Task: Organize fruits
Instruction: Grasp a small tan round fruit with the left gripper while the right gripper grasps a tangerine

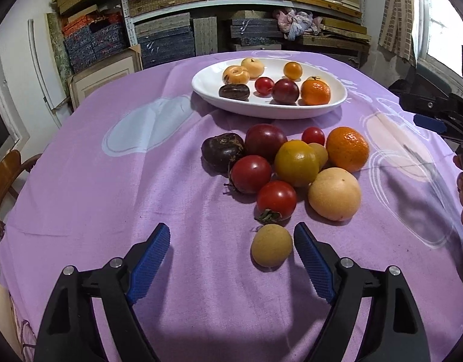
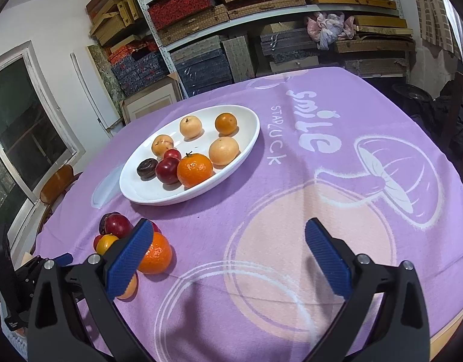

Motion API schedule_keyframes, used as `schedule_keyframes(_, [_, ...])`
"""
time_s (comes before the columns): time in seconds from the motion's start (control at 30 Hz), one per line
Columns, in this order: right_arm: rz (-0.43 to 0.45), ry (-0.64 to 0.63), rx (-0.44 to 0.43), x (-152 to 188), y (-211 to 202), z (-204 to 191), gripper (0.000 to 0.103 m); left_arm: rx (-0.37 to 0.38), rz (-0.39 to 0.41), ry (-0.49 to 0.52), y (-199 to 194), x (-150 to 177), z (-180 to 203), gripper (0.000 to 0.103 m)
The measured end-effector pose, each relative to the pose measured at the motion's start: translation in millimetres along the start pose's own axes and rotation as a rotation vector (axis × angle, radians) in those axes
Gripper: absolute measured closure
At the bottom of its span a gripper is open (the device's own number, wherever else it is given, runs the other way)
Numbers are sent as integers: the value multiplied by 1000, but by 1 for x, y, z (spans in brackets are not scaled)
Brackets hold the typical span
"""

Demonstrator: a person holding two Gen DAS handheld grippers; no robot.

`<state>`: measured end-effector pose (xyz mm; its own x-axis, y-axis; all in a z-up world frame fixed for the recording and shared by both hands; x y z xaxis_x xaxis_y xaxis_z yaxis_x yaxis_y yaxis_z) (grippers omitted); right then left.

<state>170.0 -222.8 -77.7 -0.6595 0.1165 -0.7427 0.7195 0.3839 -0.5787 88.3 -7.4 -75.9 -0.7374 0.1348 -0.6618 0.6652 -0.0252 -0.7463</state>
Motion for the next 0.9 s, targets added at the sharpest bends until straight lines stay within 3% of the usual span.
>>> schedule_keyframes(0.23, [-6,4,0,0,0,2,4,74,0,37,0,3,16,53])
schedule_keyframes(0.37, [-9,-5,3,1,1,1,4,136,-12,18,1,4,22,54])
schedule_keyframes(0.7, [-11,-12,0,2,3,-2,4,175,-35,24,5,8,32,55])
schedule_keyframes(0.83, [-16,-30,-6,4,3,-7,4,161,-33,3,6,6,27,73])
schedule_keyframes(0.9, [-20,-43,-8,5,3,-10,4,169,-33,-12,6,5,24,74])
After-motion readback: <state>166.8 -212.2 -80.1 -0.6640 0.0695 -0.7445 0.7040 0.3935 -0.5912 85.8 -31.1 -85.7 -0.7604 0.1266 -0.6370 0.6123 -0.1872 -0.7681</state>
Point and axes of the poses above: each gripper's, at about its wrist camera, not at the fingertips, and y roughly the way its jaws point, z to its right, x to its underside, the point moved 9 cm from there along y, roughly the way its jaws point
